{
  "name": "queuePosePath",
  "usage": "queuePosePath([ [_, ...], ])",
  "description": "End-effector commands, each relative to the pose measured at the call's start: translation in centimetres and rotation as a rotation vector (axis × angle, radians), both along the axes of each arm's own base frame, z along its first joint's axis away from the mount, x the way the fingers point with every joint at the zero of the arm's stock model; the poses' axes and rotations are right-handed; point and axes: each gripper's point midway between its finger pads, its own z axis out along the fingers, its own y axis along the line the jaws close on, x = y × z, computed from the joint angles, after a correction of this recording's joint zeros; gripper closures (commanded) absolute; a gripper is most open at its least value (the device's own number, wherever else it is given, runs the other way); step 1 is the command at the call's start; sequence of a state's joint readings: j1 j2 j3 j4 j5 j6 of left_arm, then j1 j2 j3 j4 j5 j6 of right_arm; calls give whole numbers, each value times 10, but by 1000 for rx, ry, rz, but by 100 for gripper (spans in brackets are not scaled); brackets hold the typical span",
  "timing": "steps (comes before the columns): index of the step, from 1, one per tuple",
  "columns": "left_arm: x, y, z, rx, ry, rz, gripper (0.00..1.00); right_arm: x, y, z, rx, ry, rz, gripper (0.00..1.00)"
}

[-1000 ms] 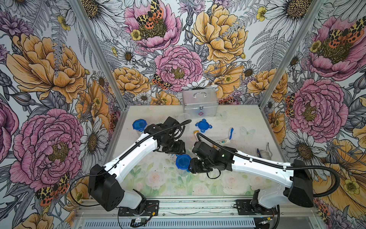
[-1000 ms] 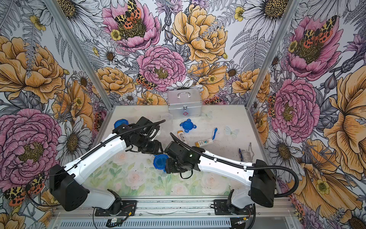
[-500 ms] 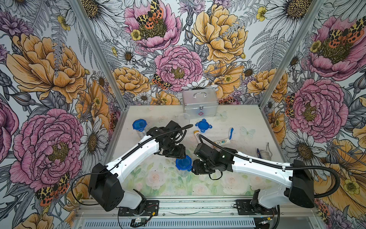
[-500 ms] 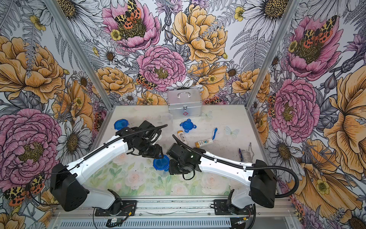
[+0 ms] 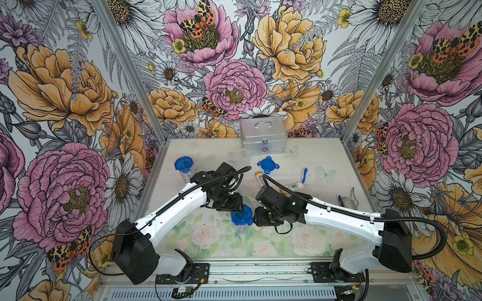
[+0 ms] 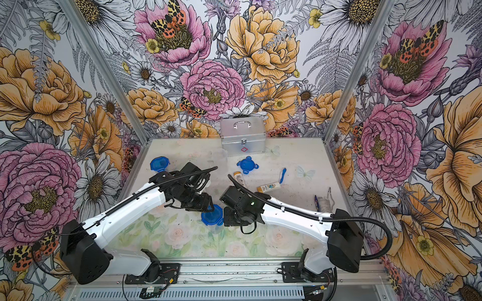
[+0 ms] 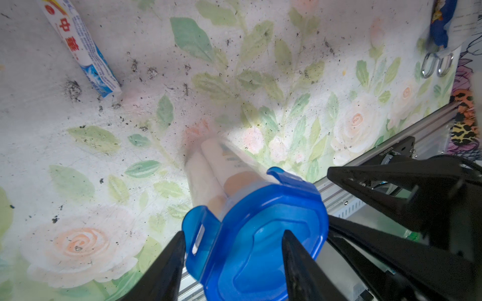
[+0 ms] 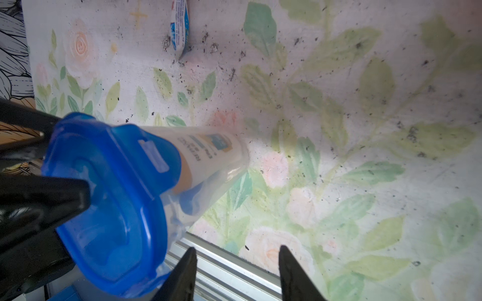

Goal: Pack away toiletry kits
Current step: Close the fastener on the container.

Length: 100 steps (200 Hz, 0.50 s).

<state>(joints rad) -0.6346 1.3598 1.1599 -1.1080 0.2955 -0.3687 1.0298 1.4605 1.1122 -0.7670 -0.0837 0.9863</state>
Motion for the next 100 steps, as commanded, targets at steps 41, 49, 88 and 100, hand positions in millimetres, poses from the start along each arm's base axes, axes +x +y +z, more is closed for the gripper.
queuePosePath([
  [41, -13, -10, 3, -77, 25, 44, 42, 11, 36, 14, 88, -40, 35, 49],
  [49, -14, -10, 2, -80, 30, 52, 42, 12, 37, 15, 90, -44, 37, 49],
  [88, -17, -6, 1, -77, 34, 85, 43, 15, 35, 15, 87, -50, 26, 50],
  [100, -17, -5, 1, -76, 32, 90, 44, 16, 31, 15, 87, -53, 15, 50],
])
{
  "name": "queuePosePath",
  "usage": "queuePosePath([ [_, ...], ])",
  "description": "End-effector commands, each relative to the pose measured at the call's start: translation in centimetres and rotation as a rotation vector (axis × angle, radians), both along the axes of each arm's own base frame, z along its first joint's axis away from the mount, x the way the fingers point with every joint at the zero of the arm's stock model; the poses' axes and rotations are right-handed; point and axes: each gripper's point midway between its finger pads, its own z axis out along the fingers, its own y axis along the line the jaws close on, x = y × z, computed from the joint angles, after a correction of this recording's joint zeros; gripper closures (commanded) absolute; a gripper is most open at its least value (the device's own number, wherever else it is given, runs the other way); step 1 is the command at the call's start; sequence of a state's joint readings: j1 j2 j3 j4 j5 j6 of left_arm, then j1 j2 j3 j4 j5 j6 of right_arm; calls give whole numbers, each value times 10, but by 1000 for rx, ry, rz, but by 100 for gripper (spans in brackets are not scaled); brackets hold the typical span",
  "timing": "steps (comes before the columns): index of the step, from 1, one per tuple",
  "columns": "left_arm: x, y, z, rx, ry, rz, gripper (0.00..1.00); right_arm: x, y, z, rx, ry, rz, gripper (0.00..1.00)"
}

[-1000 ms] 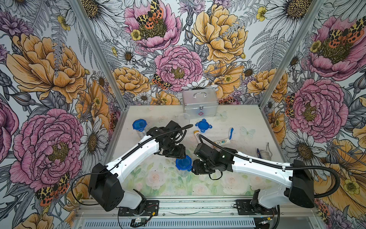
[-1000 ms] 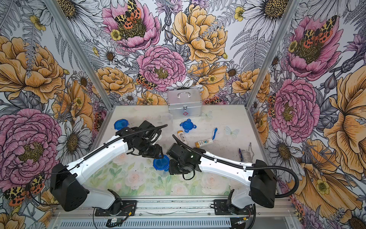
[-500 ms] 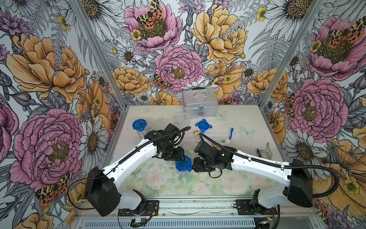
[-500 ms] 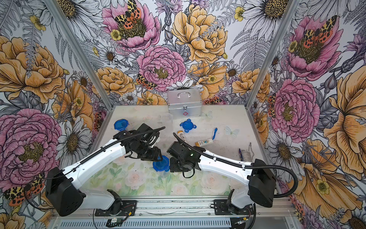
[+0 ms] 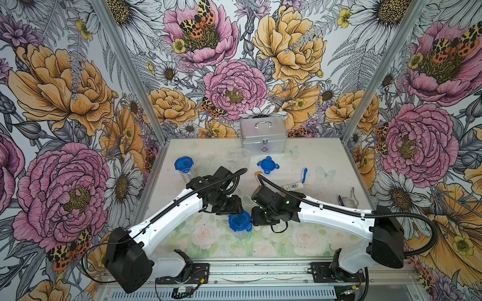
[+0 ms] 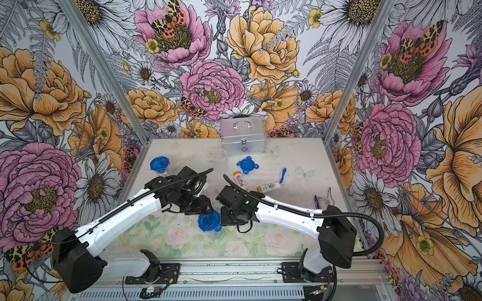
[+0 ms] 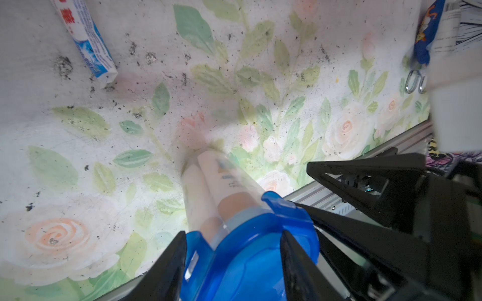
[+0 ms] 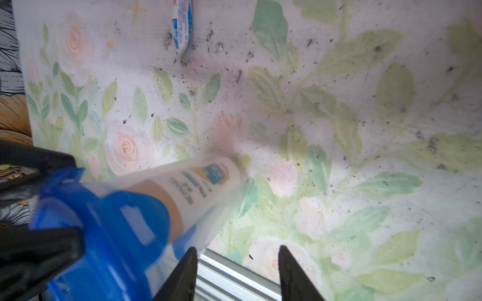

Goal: Pack away toiletry kits
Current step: Close the fastener on the container.

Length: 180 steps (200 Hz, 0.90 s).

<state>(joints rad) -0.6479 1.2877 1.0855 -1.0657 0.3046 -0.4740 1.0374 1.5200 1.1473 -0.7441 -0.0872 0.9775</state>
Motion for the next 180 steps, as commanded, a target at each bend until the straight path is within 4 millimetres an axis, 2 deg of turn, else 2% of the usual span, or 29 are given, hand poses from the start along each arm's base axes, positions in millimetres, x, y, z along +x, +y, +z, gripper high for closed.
queuePosePath([
  [1, -6, -7, 3, -41, 15, 9, 44, 12, 16, 20, 87, -53, -3, 50],
  [45, 2, -3, 15, -46, -24, 30, 43, 8, -4, 18, 87, -45, -44, 49],
  [78, 7, 0, 25, -37, -49, 20, 41, -7, -22, 16, 91, -32, -46, 48],
  [108, 4, 4, 32, -25, -64, 7, 41, -19, -31, 23, 103, -36, -17, 48],
  [150, -12, 6, 33, -16, -50, -30, 41, -33, -14, 36, 142, -39, 71, 48],
  [180, -16, 8, 25, 1, -33, -33, 40, -43, 4, 31, 135, -6, 149, 48],
])
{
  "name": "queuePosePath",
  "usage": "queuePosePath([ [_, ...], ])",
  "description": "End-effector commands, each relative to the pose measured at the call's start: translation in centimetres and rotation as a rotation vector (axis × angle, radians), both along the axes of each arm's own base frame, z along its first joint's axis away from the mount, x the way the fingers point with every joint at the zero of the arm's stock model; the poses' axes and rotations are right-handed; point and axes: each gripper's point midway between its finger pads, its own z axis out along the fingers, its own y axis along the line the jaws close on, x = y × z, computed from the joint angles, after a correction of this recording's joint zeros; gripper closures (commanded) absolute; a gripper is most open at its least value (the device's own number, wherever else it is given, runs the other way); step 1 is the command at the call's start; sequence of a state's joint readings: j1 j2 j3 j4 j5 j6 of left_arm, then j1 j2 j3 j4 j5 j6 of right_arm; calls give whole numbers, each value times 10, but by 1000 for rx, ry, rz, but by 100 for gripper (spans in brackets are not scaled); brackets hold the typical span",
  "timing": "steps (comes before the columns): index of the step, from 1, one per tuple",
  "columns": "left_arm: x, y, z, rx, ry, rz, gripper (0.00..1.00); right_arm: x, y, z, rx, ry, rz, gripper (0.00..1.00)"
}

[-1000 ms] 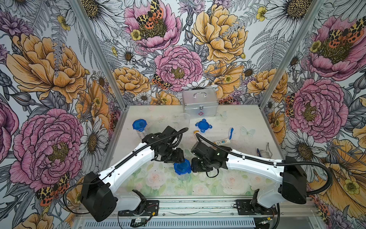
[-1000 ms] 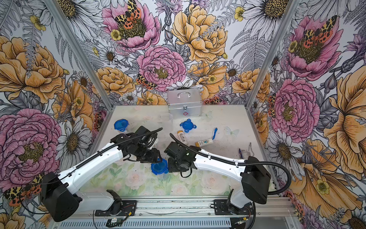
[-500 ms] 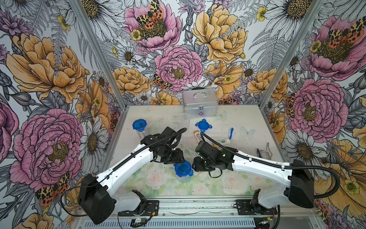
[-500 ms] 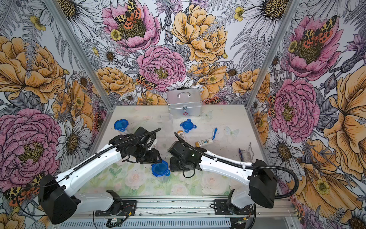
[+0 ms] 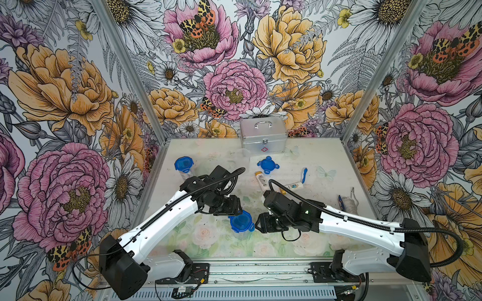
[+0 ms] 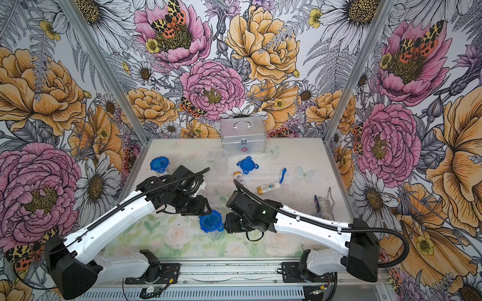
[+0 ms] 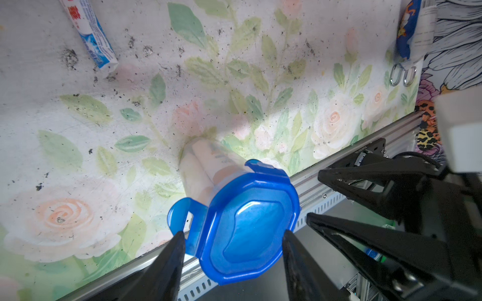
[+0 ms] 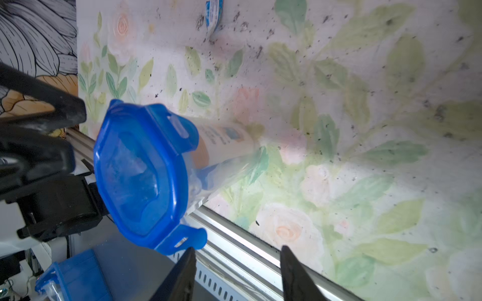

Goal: Pack away toiletry kits
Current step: Close the fastener on the container.

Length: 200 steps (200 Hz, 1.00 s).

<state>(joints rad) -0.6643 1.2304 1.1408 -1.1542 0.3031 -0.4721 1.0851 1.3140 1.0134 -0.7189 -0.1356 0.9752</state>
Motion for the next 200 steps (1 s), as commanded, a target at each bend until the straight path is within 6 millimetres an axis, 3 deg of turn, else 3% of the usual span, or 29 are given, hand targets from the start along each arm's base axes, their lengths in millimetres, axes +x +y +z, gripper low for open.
queuePosePath([
  [1, -4, 3, -1, 14, -11, -16, 40, -6, 20, 9, 29, 2, 77, 48],
  [65, -10, -5, -8, 17, 16, -56, 40, -6, 18, -8, -10, 22, 57, 48],
  [200, -17, -9, -21, 4, 65, -69, 41, 14, 13, -16, -42, 0, 13, 49],
])
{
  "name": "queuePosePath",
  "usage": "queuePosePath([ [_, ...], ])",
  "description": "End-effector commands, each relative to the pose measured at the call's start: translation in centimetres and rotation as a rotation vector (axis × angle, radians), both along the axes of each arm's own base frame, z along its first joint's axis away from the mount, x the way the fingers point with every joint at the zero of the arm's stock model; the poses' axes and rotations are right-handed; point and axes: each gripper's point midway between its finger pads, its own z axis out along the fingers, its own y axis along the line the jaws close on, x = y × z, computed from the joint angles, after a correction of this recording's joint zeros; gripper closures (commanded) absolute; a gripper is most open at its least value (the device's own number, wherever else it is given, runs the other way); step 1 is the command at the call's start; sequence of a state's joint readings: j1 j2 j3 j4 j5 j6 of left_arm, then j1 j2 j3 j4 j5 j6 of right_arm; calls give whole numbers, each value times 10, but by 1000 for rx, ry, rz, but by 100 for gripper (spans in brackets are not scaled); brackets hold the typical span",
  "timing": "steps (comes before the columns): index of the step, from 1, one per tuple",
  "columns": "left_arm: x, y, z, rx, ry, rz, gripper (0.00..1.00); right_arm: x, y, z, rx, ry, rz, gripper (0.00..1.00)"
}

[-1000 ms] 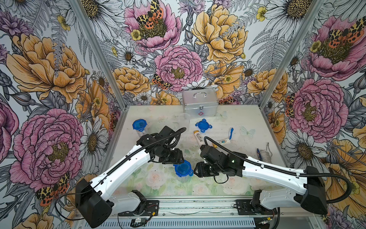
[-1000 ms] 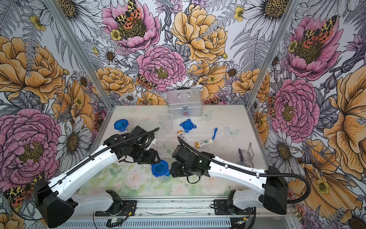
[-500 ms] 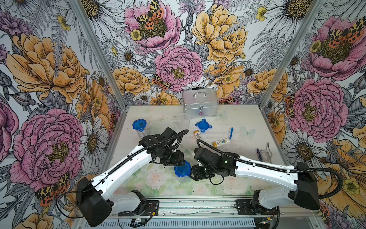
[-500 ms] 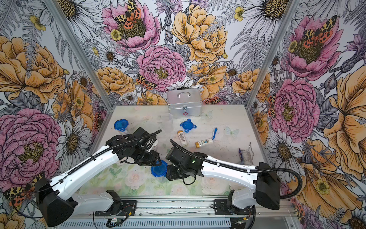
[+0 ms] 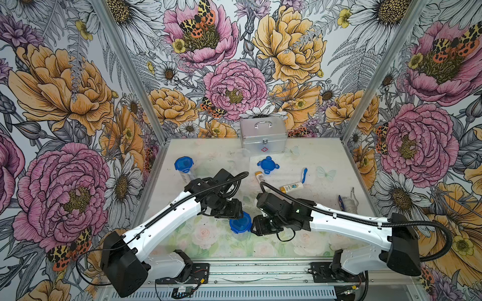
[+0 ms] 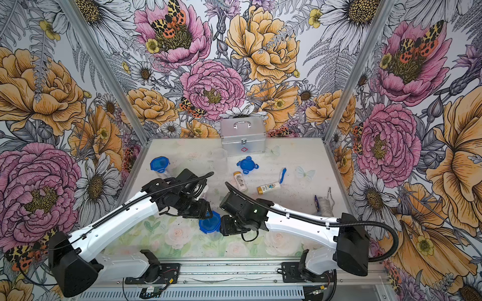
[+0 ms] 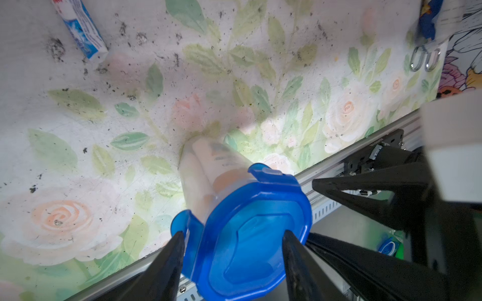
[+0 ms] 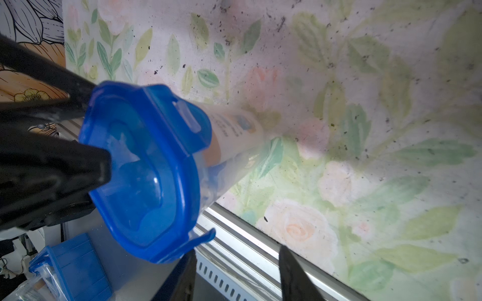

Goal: Pack away toiletry kits
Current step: Close the fastener on the container.

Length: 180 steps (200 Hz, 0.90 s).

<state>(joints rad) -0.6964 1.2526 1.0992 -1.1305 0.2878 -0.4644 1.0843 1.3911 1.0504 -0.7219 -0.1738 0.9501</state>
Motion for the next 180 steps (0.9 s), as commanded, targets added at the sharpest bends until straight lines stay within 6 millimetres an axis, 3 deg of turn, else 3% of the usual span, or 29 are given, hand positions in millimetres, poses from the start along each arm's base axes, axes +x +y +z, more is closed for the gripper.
queuePosePath([
  [1, -11, -7, -4, -31, 48, -34, 41, 15, 1, -5, -16, -37, -26, 49],
  [89, -15, -8, -6, -47, 69, -20, 43, 25, 15, 3, 42, -58, -35, 50],
  [123, -18, -12, -5, -82, 82, -2, 43, 31, 22, 11, 95, -84, -48, 50],
  [180, -19, -24, -1, -164, 106, 39, 43, 33, 21, 8, 102, -78, -50, 50],
])
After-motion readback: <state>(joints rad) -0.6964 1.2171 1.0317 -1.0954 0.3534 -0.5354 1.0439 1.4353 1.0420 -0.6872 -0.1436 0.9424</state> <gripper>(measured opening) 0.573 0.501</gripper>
